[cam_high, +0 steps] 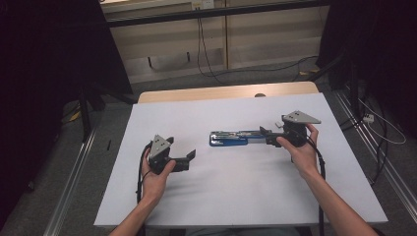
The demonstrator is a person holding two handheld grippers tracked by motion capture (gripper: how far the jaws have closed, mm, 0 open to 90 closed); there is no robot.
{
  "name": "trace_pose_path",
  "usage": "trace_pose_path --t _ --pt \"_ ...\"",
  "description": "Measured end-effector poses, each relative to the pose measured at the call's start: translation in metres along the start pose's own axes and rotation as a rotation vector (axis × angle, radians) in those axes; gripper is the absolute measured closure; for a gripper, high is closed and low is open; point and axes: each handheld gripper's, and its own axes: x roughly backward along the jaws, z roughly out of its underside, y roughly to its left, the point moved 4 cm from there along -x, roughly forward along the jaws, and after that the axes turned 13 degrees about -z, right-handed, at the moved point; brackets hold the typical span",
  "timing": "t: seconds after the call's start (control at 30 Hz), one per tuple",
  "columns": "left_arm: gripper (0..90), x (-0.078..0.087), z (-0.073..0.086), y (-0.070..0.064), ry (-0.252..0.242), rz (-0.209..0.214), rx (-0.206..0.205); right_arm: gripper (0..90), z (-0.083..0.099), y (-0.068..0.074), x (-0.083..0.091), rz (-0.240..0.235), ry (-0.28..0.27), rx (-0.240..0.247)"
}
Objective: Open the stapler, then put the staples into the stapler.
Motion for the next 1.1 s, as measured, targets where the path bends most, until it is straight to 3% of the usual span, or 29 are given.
trace_pose_path --t 0.1,0.17,0.37,0.5,0.6,1.1 --pt "3.9 0.01 0.007 -0.001 0.001 -0.007 -0.014 5.8 0.0 -0.001 0.001 -0.004 0.001 -0.008" --pt "3.8 0.016 0.014 -0.001 0.027 -0.001 -0.018 8.0 -0.001 -0.002 0.003 -0.012 -0.002 -0.016" --pt "3.7 0.029 0.016 0.005 0.011 -0.024 0.013 7.7 -0.004 -0.01 0.006 0.007 -0.011 -0.024" --pt "3.8 0.029 0.017 0.004 0.012 -0.047 -0.015 8.1 -0.005 -0.014 0.005 0.004 -0.011 -0.038" --pt "3.8 0.03 0.017 -0.001 0.01 -0.021 -0.018 6.8 -0.005 -0.017 0.004 0.007 0.01 -0.038" --pt "4.7 0.039 0.019 0.0 -0.004 -0.021 -0.019 6.2 -0.009 -0.047 -0.006 0.002 0.139 -0.079"
